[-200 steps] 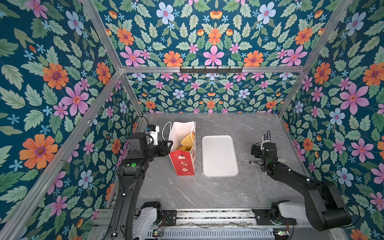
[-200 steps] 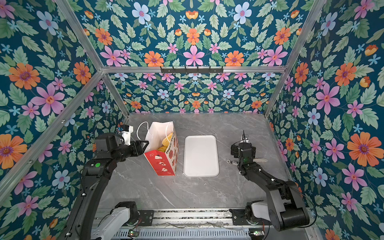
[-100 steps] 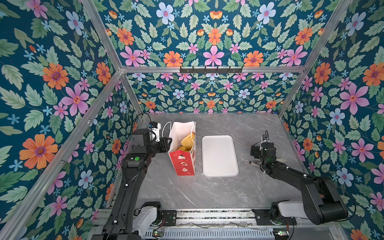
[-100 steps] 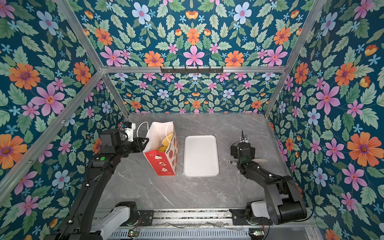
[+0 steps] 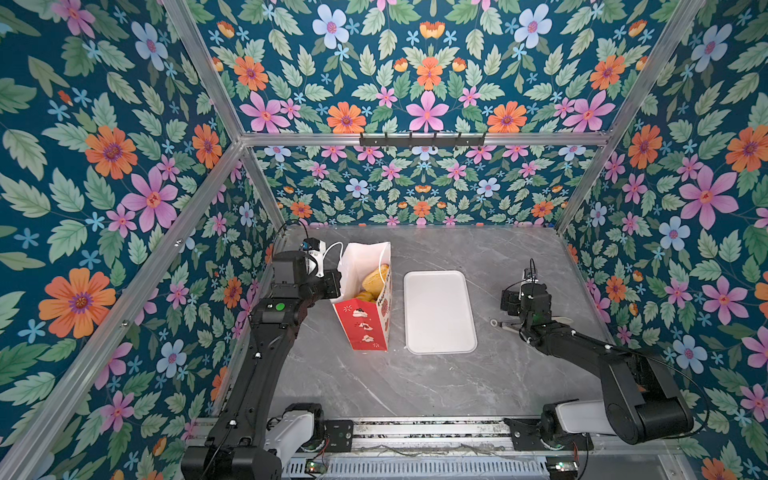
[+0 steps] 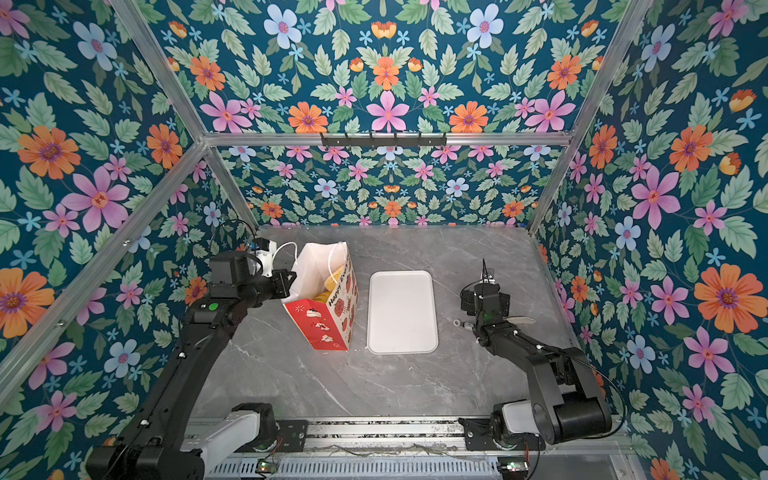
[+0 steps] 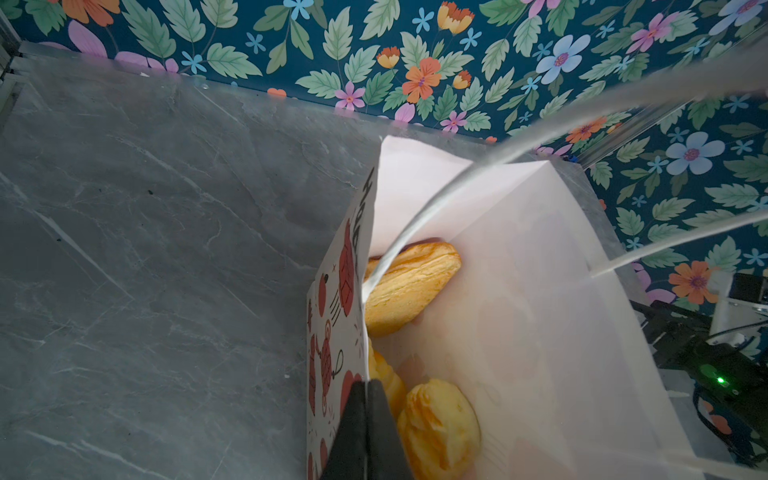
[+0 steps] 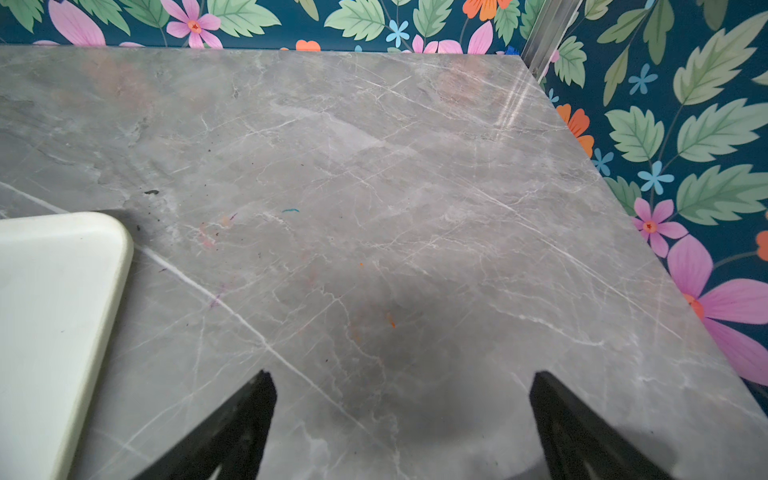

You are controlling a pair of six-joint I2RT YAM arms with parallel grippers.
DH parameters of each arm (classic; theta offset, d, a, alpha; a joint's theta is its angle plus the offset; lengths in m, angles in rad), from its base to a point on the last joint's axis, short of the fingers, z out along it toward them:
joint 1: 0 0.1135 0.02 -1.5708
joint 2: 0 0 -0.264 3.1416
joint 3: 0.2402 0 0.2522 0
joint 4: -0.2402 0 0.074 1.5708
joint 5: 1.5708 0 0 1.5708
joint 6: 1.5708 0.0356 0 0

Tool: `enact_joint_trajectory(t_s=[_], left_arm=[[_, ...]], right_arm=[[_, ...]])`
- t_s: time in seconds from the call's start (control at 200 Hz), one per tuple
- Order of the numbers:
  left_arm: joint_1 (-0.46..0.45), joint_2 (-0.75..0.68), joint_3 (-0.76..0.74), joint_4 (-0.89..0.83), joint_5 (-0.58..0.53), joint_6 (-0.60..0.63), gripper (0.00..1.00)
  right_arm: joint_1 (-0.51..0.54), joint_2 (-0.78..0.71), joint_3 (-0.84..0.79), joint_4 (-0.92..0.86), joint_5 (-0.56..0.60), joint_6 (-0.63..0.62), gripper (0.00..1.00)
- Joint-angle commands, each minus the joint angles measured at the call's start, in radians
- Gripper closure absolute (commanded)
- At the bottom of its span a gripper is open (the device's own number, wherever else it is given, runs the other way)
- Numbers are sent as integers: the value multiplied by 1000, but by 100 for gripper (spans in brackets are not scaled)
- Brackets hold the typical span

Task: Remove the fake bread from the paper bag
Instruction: 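Reach the left gripper to the paper bag's top edge and grasp it, then tip the paper bag onto its side toward the white tray with the left gripper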

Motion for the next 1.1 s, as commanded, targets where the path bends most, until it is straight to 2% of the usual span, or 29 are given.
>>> enact_joint_trajectory(t_s=[0.0, 0.18, 0.36, 0.525, 0.65, 0.955, 1.095], left_arm=[[-2, 14, 25, 25, -20, 15, 100], [-1, 88, 117, 55, -24, 45, 100], [0, 251, 291, 21, -33, 150, 100], [1, 431, 483, -71, -178, 297, 100], [6, 532, 562, -47, -268, 391, 100], [9, 753, 895, -139, -355, 564, 100], [7, 772, 950, -141, -363, 605, 100]], right_arm=[[1, 2, 8, -2, 11, 6, 3], [0, 3, 11, -11, 6, 12, 3], [1, -3, 8, -20, 3, 19, 3], [0, -8, 4, -19, 6, 21, 3], [0, -9, 5, -20, 7, 23, 3], [1, -12, 4, -25, -9, 36, 3], [1, -6, 10, -29, -7, 36, 3]])
